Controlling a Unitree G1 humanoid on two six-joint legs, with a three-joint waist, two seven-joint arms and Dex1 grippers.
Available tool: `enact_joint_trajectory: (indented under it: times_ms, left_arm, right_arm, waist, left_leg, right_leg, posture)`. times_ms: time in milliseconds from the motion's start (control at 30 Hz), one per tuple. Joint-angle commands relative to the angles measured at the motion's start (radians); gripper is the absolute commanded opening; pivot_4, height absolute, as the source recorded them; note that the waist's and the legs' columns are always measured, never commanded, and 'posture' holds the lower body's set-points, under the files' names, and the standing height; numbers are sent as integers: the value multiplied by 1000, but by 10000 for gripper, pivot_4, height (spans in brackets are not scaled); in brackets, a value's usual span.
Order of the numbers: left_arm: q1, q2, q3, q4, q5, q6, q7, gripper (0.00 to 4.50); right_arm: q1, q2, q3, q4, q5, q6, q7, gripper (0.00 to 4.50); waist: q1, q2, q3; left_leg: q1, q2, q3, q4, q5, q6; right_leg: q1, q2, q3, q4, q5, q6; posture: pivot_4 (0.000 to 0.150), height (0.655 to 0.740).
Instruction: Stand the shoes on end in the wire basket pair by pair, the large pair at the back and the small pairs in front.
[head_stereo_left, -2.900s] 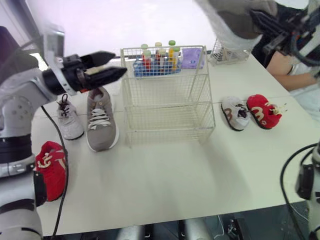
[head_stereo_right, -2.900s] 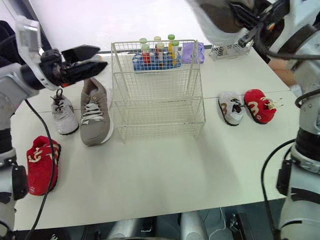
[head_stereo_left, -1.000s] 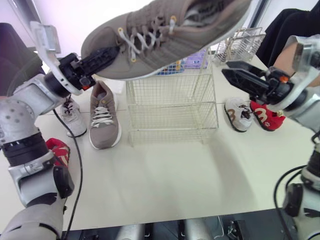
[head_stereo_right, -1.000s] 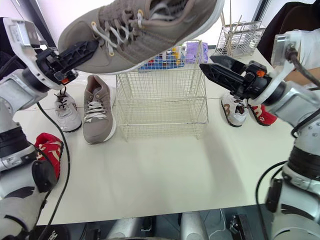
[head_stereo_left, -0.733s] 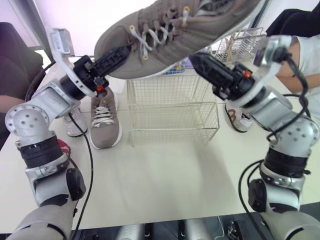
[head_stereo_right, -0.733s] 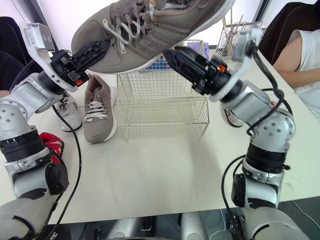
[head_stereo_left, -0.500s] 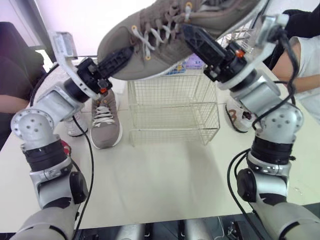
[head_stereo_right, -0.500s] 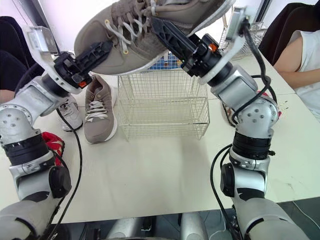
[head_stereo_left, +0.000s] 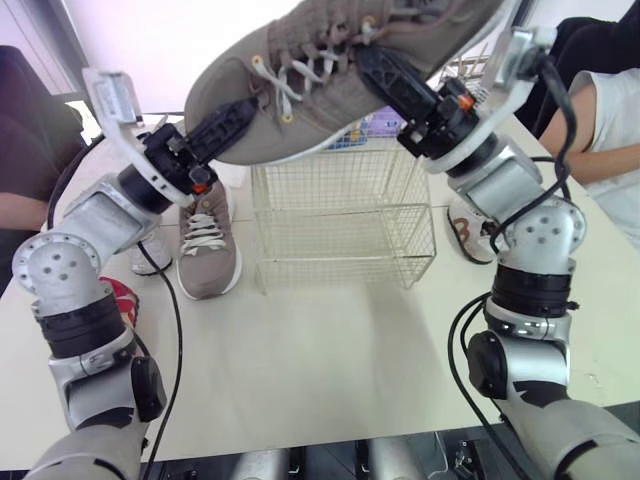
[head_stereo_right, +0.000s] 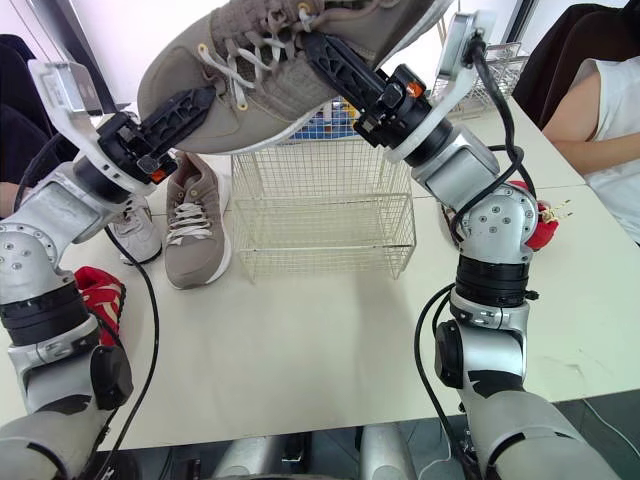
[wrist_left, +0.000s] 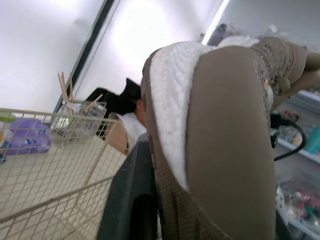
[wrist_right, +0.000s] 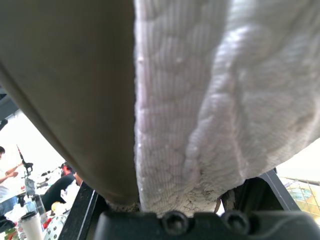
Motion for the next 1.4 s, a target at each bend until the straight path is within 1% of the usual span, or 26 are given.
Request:
enact_joint_trajectory:
  times_ms: [33, 100, 133, 167, 300, 433, 533, 600, 700, 933, 1067, 1333, 1400]
  left_arm:
    - [22, 88, -27, -34, 43, 1, -68, 29389]
    - [39, 151, -37, -24, 83, -14, -123, 40753]
    - [46, 177, -40, -19, 101, -20, -148, 43504]
    - [54, 202, -44, -14, 121, -30, -175, 44456]
    - [74, 245, -57, -9, 168, -66, -241, 44456]
    - [93, 237, -56, -30, 187, -87, -254, 44456]
    - [113, 228, -54, -51, 195, -102, -250, 44456]
    - [125, 223, -50, -66, 195, -108, -243, 44456]
    - [140, 217, -44, -83, 193, -117, -233, 44456]
    - [155, 200, -40, -111, 190, -128, -209, 44456]
    - [164, 192, -40, -127, 186, -135, -193, 44456]
    - [176, 190, -36, -152, 174, -133, -173, 44456]
    - [175, 192, -37, -154, 173, -132, -170, 45000]
  right_arm:
    - [-107, -107, -26, 35, -55, -26, 92, 17510]
    - [-185, -199, 9, 139, -128, -48, 214, 17510]
    - [-229, -240, 28, 202, -171, -68, 277, 17510]
    - [-287, -281, 56, 285, -229, -103, 350, 17510]
    - [-512, -367, 193, 639, -480, -319, 605, 17510]
    - [-706, -365, 278, 972, -687, -543, 755, 17510]
    - [-781, -355, 333, 1130, -817, -682, 830, 17510]
    - [-808, -346, 348, 1202, -882, -745, 848, 17510]
    - [-824, -326, 370, 1268, -970, -830, 860, 17510]
    - [-818, -276, 373, 1331, -1085, -899, 889, 17510]
    - [-795, -256, 374, 1347, -1138, -919, 871, 17510]
    - [-749, -232, 367, 1357, -1194, -922, 871, 17510]
    - [-741, -232, 364, 1357, -1203, -919, 871, 27698]
  waist:
    - [-3, 0, 0]
    - [-2, 0, 0]
    - [-4, 1, 1]
    - [-5, 1, 1]
    - [-7, 2, 1]
    - [-11, 2, 1]
    - [-11, 2, 1]
    - [-11, 2, 1]
    - [-11, 2, 1]
    - [-8, 4, 2]
    - [-7, 4, 2]
    - [-4, 4, 2]
    - [-4, 4, 2]
  left_leg:
    - [0, 0, 0, 0, 0, 1]
    - [0, 0, 0, -1, -1, 2]
    - [0, 0, 0, -1, -3, 5]
    - [0, 0, 1, -1, -3, 5]
    - [0, 0, 2, -3, -3, 5]
    - [0, 1, 2, -3, -3, 4]
    - [0, 1, 2, -4, -2, -3]
    - [0, 0, 2, -4, -2, -4]
    - [0, 0, 2, -4, -2, -4]
    - [0, 0, 1, -4, -1, -5]
    - [0, 0, 1, -4, -1, -5]
    - [0, -1, 0, -4, -1, -6]
    - [0, -1, 0, -4, -1, -6]
  right_leg:
    - [0, 0, 0, -1, 0, 0]
    - [0, 0, 0, -1, 0, 0]
    - [-1, 0, 0, -1, 0, 0]
    - [-1, 0, 0, -1, 0, 0]
    - [-1, 0, 0, -2, 0, 0]
    - [-1, 0, 0, -3, 0, 0]
    - [-2, 0, 0, -3, 0, 0]
    - [-2, 0, 0, -3, 0, 0]
    - [-2, 0, 0, -3, 0, 0]
    - [-3, 0, 0, -1, 0, 0]
    - [-3, 0, 0, -1, 0, 0]
    - [-2, 0, 0, -1, 0, 0]
    - [-2, 0, 0, -1, 0, 0]
  posture:
    - [1500, 7400]
    - [1500, 7400]
    - [1500, 7400]
    - [1500, 7400]
    - [1500, 7400]
    - [1500, 7400]
    - [1500, 7400]
    - [1500, 7400]
    - [1500, 7400]
    - [1500, 7400]
    - [1500, 7400]
    - [1500, 7400]
    - [1500, 7400]
